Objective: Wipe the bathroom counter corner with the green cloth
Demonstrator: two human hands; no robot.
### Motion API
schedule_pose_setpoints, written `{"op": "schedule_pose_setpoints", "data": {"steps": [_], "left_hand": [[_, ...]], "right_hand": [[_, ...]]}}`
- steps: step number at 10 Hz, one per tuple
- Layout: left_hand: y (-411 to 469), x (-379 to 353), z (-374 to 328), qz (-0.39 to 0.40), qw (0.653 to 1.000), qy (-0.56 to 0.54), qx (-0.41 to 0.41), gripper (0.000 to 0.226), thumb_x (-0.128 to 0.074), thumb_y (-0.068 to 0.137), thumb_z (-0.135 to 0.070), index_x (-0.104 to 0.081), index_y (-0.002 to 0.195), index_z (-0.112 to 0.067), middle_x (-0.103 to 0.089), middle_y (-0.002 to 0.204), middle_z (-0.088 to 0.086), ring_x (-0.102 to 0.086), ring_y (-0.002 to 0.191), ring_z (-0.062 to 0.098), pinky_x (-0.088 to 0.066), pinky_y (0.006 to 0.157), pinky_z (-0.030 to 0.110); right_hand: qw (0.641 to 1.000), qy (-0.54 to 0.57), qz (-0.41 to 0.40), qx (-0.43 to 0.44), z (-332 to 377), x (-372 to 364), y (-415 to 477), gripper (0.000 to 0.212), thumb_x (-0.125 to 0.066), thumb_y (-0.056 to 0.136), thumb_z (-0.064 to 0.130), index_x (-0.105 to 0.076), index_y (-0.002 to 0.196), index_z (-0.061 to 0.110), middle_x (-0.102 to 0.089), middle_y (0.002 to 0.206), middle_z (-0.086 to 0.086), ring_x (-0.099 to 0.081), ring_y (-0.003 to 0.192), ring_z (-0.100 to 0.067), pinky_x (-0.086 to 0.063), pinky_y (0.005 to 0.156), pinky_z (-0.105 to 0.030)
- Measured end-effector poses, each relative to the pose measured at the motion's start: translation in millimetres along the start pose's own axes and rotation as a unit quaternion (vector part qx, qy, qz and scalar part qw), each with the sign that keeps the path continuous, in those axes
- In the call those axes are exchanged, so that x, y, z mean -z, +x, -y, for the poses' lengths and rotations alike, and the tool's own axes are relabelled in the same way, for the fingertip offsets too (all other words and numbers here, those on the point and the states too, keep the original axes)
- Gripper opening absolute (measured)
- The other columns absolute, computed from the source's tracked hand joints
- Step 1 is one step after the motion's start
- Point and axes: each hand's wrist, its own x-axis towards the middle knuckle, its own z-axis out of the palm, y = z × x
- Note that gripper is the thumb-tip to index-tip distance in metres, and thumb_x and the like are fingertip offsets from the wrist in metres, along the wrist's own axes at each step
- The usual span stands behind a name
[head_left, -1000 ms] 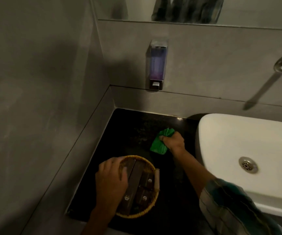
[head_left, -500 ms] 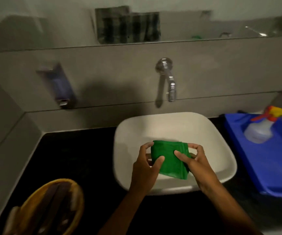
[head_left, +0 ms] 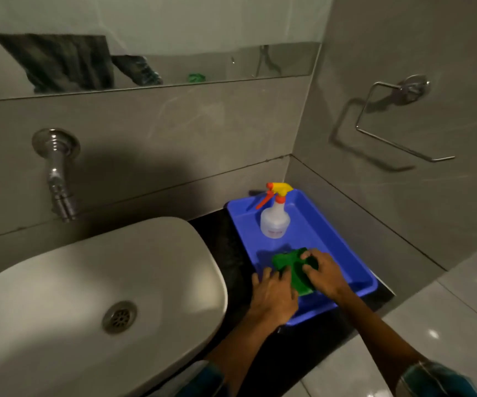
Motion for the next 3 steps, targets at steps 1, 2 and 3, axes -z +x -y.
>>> {"op": "schedule_pose_setpoints", "data": {"steps": [1,2,3], "left_hand": [[6.9,-30.0,-15.4,0.096,0.992,0.082,-0.012,0.057,-0.039,0.094,-0.036,-0.03,0.143,-0.007,-0.025,0.155,0.021,0.008,0.146,0.036,0.007,0.116,0.06],[6.6,-28.1,-10.5,0.084,0.986,0.141,-0.037,0.057,-0.033,0.096,-0.042,-0.036,0.141,-0.006,-0.005,0.158,0.025,0.023,0.143,0.035,0.017,0.113,0.06],[7.7,2.3,19.3,-0.088,0.978,0.161,-0.095,0.049,-0.043,0.091,-0.044,-0.053,0.131,-0.017,-0.021,0.156,0.023,-0.004,0.147,0.034,-0.005,0.117,0.06]], "right_hand": [[0.983,-0.14,0.108,-0.057,-44.2,-10.2,7.3,0.032,-0.045,0.097,0.023,-0.058,0.126,0.021,-0.051,0.138,-0.015,-0.04,0.129,-0.032,-0.03,0.106,-0.034],[0.961,-0.241,0.107,-0.08,-50.9,-15.9,9.6,0.038,-0.039,0.096,0.038,-0.057,0.128,0.03,-0.037,0.148,-0.01,-0.031,0.137,-0.028,-0.023,0.111,-0.044],[0.962,-0.268,0.043,0.016,-29.9,-20.3,17.9,0.037,-0.04,0.094,0.04,-0.062,0.122,0.028,-0.039,0.145,-0.008,-0.031,0.136,-0.024,-0.025,0.107,-0.044]]}}
